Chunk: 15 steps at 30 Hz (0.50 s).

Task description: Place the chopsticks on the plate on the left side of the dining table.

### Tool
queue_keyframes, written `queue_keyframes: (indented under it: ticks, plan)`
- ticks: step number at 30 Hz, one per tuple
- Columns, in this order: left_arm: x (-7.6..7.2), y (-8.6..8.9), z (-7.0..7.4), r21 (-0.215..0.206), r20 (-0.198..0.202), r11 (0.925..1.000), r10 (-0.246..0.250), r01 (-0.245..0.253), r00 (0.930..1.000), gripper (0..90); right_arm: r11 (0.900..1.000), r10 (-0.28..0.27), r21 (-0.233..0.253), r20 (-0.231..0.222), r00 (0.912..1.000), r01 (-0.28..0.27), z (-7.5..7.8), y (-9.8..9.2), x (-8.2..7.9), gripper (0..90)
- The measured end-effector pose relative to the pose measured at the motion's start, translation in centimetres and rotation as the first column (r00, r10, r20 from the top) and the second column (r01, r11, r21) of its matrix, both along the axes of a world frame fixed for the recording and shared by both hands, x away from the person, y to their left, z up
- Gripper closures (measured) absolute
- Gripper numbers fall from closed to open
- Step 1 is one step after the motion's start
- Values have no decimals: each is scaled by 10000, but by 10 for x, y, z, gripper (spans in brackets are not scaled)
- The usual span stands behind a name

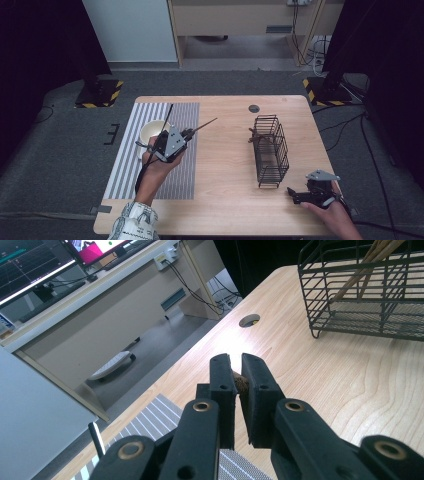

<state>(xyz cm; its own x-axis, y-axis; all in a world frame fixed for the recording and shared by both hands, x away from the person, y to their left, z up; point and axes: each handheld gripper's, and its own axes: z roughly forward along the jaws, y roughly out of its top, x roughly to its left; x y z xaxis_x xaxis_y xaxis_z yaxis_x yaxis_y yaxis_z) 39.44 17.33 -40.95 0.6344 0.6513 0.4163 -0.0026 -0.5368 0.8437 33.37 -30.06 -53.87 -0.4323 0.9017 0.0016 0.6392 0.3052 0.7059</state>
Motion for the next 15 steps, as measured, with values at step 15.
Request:
queue_keyframes:
  ticks: [15]
  plan:
    - [-4, 16, -8, -24, -128, 9997, 253, -253, 9996, 839, 10000, 0, -3, 6, 10000, 0, 0, 0, 0, 2]
